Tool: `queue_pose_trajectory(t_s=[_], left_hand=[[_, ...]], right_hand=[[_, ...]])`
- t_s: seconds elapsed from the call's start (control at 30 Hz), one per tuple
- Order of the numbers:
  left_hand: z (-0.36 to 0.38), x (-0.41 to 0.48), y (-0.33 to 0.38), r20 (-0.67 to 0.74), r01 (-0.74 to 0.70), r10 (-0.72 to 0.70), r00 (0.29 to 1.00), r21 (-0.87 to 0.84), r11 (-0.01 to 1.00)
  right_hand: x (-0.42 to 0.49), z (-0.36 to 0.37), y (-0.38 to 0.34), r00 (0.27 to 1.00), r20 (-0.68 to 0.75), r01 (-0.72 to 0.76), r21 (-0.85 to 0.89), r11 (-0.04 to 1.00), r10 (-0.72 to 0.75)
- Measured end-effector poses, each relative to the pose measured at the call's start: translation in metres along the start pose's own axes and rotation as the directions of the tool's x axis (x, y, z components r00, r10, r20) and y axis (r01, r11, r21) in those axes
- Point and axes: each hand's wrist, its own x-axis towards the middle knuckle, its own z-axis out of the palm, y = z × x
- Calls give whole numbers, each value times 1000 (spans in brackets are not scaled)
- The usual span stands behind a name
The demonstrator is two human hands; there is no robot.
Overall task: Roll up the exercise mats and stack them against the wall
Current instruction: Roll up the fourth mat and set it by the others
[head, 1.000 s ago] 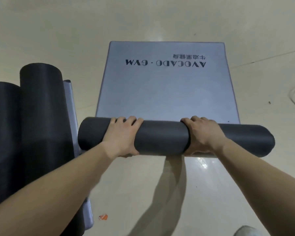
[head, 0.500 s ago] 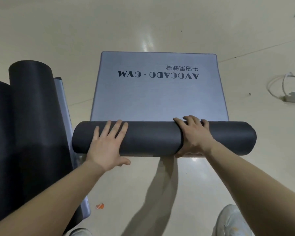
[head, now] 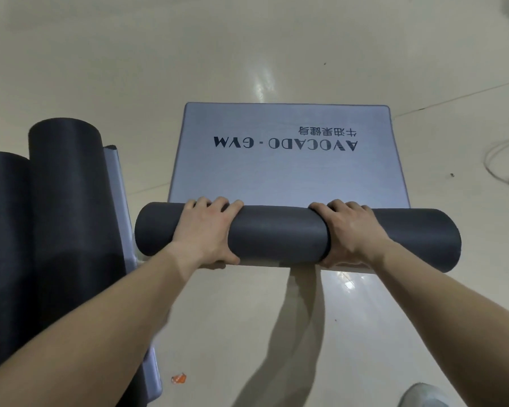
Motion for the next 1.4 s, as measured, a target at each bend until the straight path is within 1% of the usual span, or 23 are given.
queue_pose_trajectory(t_s=[0.1,0.17,0.2,0.23,0.3,0.33,0.37,0.4,0.47,0.53,0.57,0.6,0.7,0.77,0.8,0.9,0.97,1.0,1.1,1.2,1.23,1.3,1.4], left_hand=[[5,-31,11,153,-71,75,985,-31,997],[8,-52,19,226,-94,110,968,-78,992],[6,-54,20,246,-96,116,962,-92,991],[1,-49,20,273,-84,114,955,-118,989],[-13,-35,17,382,-26,96,919,-184,982],[-16,-33,17,396,-9,82,915,-183,983],[-16,-35,17,359,10,46,932,-152,988],[-12,-41,19,268,44,-9,963,-125,991],[-1,-65,25,115,134,-123,986,-92,987],[13,-86,33,107,150,-141,984,-81,985],[18,-85,33,125,144,-135,983,-67,987],[20,-75,28,125,141,-130,984,-77,987],[5,-24,2,145,101,-73,987,-193,976],[-4,-3,-11,178,61,-20,984,-232,971],[0,1,-13,157,41,-6,988,-216,976],[12,-3,-5,2,25,-25,1000,-42,999],[12,4,-2,-55,24,-25,998,-9,1000],[9,7,-2,-44,26,-26,999,-15,1000],[5,-9,4,63,12,-9,998,-41,999],[13,-54,18,193,-47,60,979,-71,996],[15,-63,21,219,-74,89,972,-74,995],[12,-65,22,259,-100,121,958,-93,991],[-3,-44,12,366,-44,124,922,-219,975]], right_hand=[[-27,8,-4,988,147,48,46,998,-55],[-49,17,-7,978,195,58,63,996,-69],[-59,26,-11,987,156,37,67,997,-47],[-69,34,-16,997,80,4,59,998,-9],[-87,53,-30,997,-69,-46,-21,999,44],[-92,62,-34,990,-128,-62,-38,997,57],[-90,64,-35,984,-167,-67,-21,998,63],[-83,58,-33,987,-152,-60,-4,998,58],[-60,34,-20,998,-55,-29,35,999,31],[-41,13,-14,998,55,-37,71,997,33],[-36,9,-15,997,68,-49,67,997,45],[-34,11,-18,998,32,-64,51,997,63],[-44,40,-30,984,-151,-113,-101,988,97],[-37,49,-27,960,-265,-124,-112,986,90],[-27,44,-22,955,-285,-116,-106,988,81],[5,14,-5,981,-195,-41,-102,994,20],[15,2,0,990,-140,-12,-106,994,-3],[15,-1,-1,992,-126,-11,-100,995,-1],[-6,2,-8,999,-38,12,-85,996,-15],[-46,19,-16,996,72,58,-19,998,-57],[-59,25,-19,995,84,53,9,999,-54],[-81,40,-25,1000,26,5,38,999,-6],[-107,59,-33,998,-52,-46,9,999,46]])
